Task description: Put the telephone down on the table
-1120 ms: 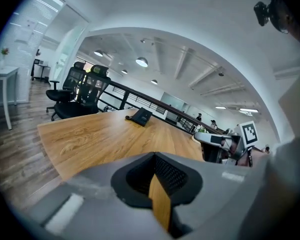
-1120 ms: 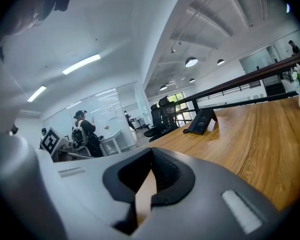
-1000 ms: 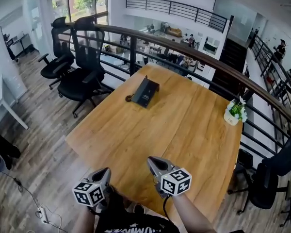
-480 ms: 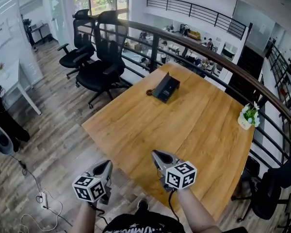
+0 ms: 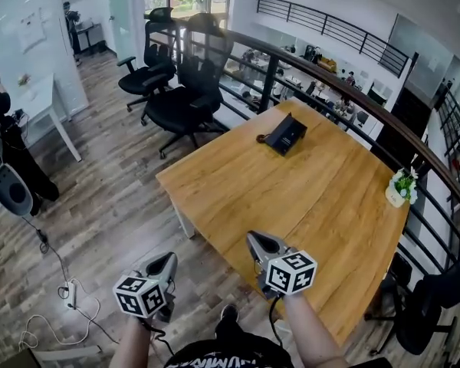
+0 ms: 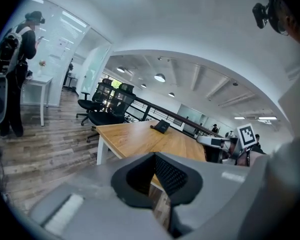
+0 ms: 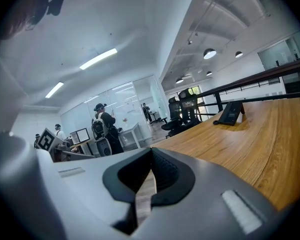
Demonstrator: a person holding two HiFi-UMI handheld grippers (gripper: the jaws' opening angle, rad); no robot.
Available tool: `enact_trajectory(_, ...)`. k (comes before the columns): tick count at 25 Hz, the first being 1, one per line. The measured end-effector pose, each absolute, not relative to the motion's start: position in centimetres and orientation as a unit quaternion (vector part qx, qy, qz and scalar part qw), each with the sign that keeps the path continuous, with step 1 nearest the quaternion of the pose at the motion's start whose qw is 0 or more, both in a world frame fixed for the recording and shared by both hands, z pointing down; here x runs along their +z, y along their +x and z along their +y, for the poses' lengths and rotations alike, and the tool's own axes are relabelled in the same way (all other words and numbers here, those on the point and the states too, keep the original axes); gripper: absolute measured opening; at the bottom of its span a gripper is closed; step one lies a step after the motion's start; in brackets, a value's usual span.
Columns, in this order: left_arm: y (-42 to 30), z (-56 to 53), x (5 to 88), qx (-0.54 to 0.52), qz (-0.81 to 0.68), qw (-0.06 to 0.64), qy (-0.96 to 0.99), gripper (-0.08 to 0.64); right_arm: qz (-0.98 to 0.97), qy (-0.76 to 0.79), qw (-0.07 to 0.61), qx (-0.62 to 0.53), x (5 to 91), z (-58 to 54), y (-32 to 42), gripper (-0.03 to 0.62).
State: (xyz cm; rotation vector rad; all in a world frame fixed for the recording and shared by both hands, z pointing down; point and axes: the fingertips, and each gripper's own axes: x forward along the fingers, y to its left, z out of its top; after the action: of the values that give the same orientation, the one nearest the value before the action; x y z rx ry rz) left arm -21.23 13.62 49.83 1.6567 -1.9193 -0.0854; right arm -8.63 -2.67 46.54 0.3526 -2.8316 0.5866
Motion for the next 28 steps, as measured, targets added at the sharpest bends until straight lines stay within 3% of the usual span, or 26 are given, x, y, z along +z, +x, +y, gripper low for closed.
enact_trajectory(28,-10.6,29.3,48.2,-0.044,-0.724,0.283,0.628,0.002,-0.967,0.114,0.120,0.193,45.9,14.1,1.6,-0.008)
